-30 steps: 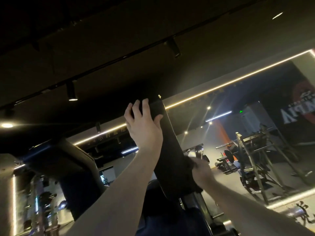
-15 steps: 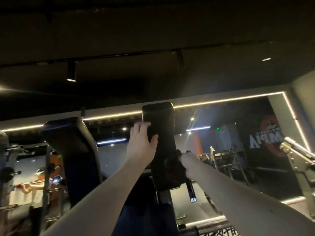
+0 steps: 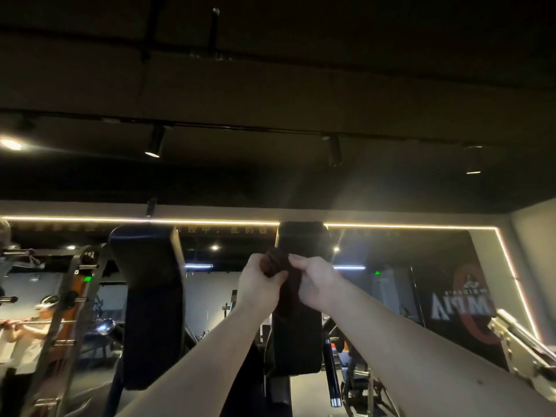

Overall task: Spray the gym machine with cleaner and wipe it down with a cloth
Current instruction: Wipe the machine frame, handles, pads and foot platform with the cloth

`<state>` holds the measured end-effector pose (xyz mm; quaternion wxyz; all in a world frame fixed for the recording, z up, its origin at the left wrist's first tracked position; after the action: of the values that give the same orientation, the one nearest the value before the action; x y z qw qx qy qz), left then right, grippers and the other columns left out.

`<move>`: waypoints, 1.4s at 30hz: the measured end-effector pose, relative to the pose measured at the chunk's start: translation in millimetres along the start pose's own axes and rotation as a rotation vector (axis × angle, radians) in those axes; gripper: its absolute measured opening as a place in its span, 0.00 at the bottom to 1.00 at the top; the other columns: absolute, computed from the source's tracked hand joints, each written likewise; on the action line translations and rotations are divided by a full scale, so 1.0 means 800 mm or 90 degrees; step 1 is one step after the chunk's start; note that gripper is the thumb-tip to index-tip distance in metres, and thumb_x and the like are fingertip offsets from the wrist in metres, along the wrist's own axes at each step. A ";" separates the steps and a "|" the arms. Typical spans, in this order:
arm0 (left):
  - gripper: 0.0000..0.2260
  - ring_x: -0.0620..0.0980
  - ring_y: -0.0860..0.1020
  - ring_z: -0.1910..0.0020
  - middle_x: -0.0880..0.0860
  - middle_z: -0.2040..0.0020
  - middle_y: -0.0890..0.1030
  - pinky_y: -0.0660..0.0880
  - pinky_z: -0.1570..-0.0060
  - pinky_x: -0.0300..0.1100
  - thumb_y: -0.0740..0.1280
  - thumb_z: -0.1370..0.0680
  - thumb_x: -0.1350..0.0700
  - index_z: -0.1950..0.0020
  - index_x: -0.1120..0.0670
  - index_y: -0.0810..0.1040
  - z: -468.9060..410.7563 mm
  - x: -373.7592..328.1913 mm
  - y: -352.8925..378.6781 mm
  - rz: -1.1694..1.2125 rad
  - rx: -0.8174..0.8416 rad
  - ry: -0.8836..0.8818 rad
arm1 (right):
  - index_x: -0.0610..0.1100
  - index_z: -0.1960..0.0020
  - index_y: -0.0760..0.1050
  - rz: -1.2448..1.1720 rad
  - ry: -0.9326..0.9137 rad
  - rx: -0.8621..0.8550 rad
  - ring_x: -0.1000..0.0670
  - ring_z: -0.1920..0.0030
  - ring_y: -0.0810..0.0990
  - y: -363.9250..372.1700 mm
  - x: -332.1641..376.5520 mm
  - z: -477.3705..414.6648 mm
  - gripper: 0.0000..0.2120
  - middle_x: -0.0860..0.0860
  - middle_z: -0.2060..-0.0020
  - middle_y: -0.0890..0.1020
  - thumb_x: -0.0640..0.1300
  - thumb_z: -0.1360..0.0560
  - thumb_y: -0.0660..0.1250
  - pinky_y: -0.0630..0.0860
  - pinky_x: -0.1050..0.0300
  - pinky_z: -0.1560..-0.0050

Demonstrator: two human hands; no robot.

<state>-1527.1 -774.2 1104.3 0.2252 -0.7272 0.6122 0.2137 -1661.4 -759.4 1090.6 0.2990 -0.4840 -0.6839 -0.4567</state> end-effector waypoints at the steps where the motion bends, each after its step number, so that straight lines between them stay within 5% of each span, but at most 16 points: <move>1: 0.12 0.42 0.79 0.50 0.44 0.50 0.80 0.74 0.55 0.35 0.73 0.21 0.56 0.41 0.48 0.75 -0.004 -0.003 -0.003 0.005 -0.009 0.004 | 0.42 0.37 0.83 0.023 -0.011 0.008 0.39 0.39 0.83 0.005 0.006 0.000 0.12 0.40 0.42 0.85 0.41 0.17 0.66 0.79 0.42 0.47; 6: 0.10 0.42 0.79 0.50 0.45 0.50 0.80 0.77 0.51 0.39 0.73 0.21 0.57 0.43 0.48 0.76 -0.032 -0.024 -0.017 0.014 -0.068 0.021 | 0.50 0.38 0.83 0.258 -0.192 0.001 0.46 0.37 0.80 0.021 0.057 -0.005 0.13 0.48 0.41 0.84 0.38 0.18 0.66 0.78 0.51 0.42; 9: 0.11 0.43 0.79 0.49 0.44 0.49 0.80 0.78 0.42 0.46 0.72 0.21 0.56 0.40 0.47 0.76 -0.057 -0.040 -0.034 -0.001 -0.156 0.051 | 0.59 0.35 0.78 0.638 -0.508 -0.317 0.48 0.29 0.72 0.001 0.111 0.005 0.16 0.53 0.33 0.77 0.44 0.19 0.67 0.73 0.47 0.30; 10: 0.12 0.44 0.80 0.47 0.44 0.48 0.81 0.79 0.41 0.48 0.71 0.20 0.55 0.38 0.47 0.76 -0.066 -0.047 -0.035 -0.025 -0.167 0.070 | 0.59 0.29 0.73 0.734 -0.534 -0.407 0.45 0.24 0.65 -0.003 0.115 0.004 0.19 0.51 0.27 0.70 0.47 0.18 0.67 0.68 0.42 0.26; 13: 0.13 0.44 0.81 0.45 0.47 0.43 0.82 0.80 0.41 0.49 0.67 0.17 0.53 0.33 0.48 0.77 -0.089 -0.055 -0.012 -0.070 -0.097 0.096 | 0.60 0.17 0.51 0.689 -0.426 -0.357 0.39 0.18 0.48 -0.021 0.092 -0.035 0.32 0.51 0.17 0.46 0.57 0.17 0.62 0.58 0.35 0.21; 16: 0.13 0.43 0.82 0.50 0.45 0.49 0.83 0.81 0.44 0.48 0.65 0.17 0.44 0.37 0.47 0.80 -0.096 -0.038 0.021 -0.010 0.005 0.071 | 0.58 0.16 0.45 0.533 -0.467 -0.323 0.42 0.19 0.57 -0.028 0.075 -0.047 0.36 0.50 0.17 0.51 0.55 0.17 0.63 0.65 0.39 0.24; 19: 0.11 0.42 0.82 0.48 0.45 0.49 0.84 0.80 0.41 0.50 0.66 0.17 0.45 0.38 0.47 0.81 -0.101 -0.019 0.024 0.038 -0.017 0.078 | 0.53 0.16 0.48 0.395 -0.504 -0.335 0.47 0.24 0.68 -0.053 0.065 -0.051 0.38 0.49 0.23 0.68 0.51 0.18 0.66 0.71 0.43 0.27; 23: 0.09 0.42 0.82 0.45 0.45 0.49 0.84 0.78 0.37 0.51 0.64 0.16 0.48 0.41 0.48 0.81 -0.093 0.005 0.025 0.125 -0.058 0.101 | 0.52 0.24 0.66 0.402 -0.412 -0.305 0.50 0.32 0.77 -0.095 0.025 -0.083 0.26 0.56 0.39 0.79 0.53 0.19 0.68 0.75 0.51 0.36; 28: 0.09 0.39 0.82 0.45 0.43 0.48 0.84 0.79 0.38 0.51 0.61 0.15 0.48 0.41 0.44 0.80 -0.082 0.093 0.050 0.118 -0.054 0.056 | 0.53 0.30 0.69 0.432 -0.407 -0.293 0.54 0.37 0.78 -0.116 0.004 -0.103 0.24 0.62 0.46 0.79 0.49 0.23 0.74 0.77 0.50 0.35; 34: 0.10 0.48 0.83 0.50 0.47 0.53 0.84 0.79 0.52 0.42 0.61 0.14 0.49 0.46 0.49 0.81 -0.061 0.198 0.083 0.092 -0.037 -0.062 | 0.55 0.34 0.69 0.498 -0.325 -0.297 0.51 0.36 0.78 -0.139 -0.032 -0.132 0.24 0.55 0.39 0.80 0.49 0.25 0.77 0.75 0.45 0.31; 39: 0.12 0.50 0.83 0.51 0.51 0.53 0.84 0.80 0.45 0.51 0.60 0.14 0.47 0.45 0.51 0.80 -0.046 0.214 0.079 0.012 0.041 -0.124 | 0.57 0.31 0.65 0.554 -0.232 -0.312 0.46 0.31 0.74 -0.150 -0.088 -0.125 0.29 0.51 0.33 0.74 0.48 0.25 0.76 0.71 0.40 0.28; 42: 0.11 0.50 0.83 0.48 0.51 0.51 0.83 0.80 0.44 0.52 0.60 0.14 0.48 0.44 0.51 0.80 -0.058 0.179 0.063 0.086 0.006 -0.129 | 0.55 0.29 0.66 0.558 -0.205 -0.305 0.45 0.31 0.74 -0.150 -0.086 -0.122 0.32 0.51 0.33 0.76 0.46 0.27 0.77 0.70 0.39 0.27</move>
<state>-1552.5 -922.8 1054.8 0.2744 -0.6578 0.6352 0.2976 -1752.2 -888.9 1031.2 0.2341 -0.8436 -0.3309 -0.3523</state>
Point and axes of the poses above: each hand's wrist, its own z-axis away from the middle knuckle, its own y-axis out of the palm, x = y × z, the point moved 9 cm from there along -z, towards the middle knuckle
